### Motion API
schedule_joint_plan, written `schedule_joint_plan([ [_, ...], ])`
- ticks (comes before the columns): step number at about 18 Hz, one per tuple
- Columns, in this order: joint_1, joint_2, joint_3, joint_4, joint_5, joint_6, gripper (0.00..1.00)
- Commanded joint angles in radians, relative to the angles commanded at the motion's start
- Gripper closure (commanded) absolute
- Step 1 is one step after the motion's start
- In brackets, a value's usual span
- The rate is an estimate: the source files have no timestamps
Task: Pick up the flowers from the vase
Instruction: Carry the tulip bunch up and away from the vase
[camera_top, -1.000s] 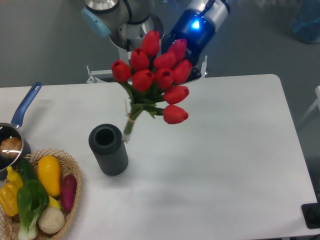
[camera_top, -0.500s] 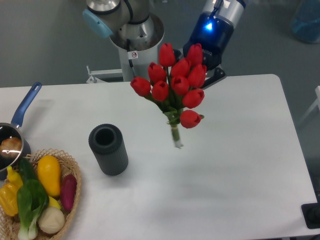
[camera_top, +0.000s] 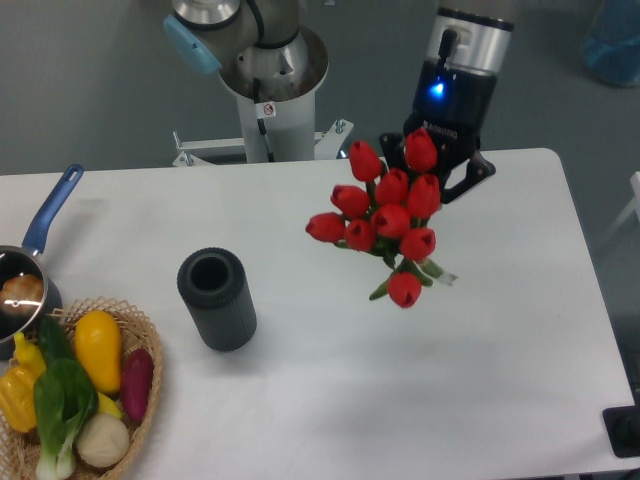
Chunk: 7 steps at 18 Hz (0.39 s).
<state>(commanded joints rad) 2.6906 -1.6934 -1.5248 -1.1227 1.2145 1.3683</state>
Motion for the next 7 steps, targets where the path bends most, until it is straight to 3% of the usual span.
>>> schedule_joint_plan([
  [3, -0.012, -0.032, -0.003, -0.064, 0.187, 0.002, 0.93],
  [7, -0.026, -0.116, 0.017, -0.068, 0.305, 0.031, 0.93],
])
